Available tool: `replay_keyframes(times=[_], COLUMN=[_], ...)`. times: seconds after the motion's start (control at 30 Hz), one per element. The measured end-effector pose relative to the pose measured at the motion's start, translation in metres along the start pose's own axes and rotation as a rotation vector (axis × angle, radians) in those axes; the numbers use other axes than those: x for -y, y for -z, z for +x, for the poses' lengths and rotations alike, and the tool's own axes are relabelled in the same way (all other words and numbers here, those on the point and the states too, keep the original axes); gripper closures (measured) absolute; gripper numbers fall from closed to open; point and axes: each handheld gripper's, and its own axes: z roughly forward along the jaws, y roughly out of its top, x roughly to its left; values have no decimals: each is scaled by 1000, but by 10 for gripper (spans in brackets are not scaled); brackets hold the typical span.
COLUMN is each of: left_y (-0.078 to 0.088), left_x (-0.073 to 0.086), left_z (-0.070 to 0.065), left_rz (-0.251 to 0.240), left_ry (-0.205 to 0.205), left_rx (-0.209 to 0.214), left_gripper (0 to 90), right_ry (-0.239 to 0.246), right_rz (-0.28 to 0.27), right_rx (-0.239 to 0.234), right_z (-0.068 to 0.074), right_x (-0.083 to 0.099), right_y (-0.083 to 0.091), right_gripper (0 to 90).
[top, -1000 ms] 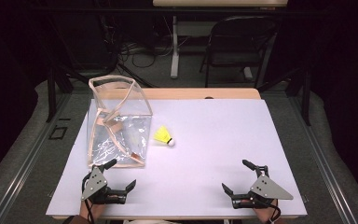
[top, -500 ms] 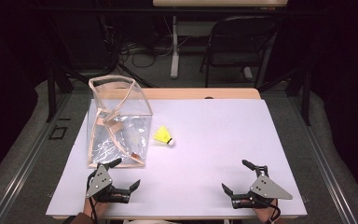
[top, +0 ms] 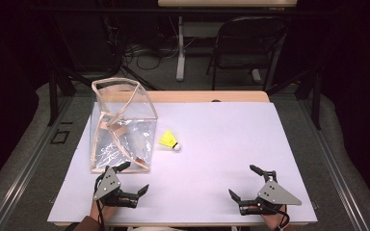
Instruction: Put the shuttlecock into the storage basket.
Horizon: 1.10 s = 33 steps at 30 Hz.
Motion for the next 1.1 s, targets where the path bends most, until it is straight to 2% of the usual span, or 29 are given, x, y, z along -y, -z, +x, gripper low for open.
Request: replay_keyframes(times=[0.3, 0.73, 1.1], left_y=[-7, -18, -28], left_x=[-3, -9, -22], left_z=[1, 1, 3], left_rz=[18, 45, 52], left_ry=[16, 16, -1], left_rx=[26, 52, 65], left_gripper=[0, 0, 0], right_ry=[0, 2, 3], right_rz=[5, 10, 13], right_rx=[-3, -2, -1], right_z=[0, 0, 0], right_x=[0, 0, 1], right_y=[-1, -1, -1], right_gripper=[0, 0, 0])
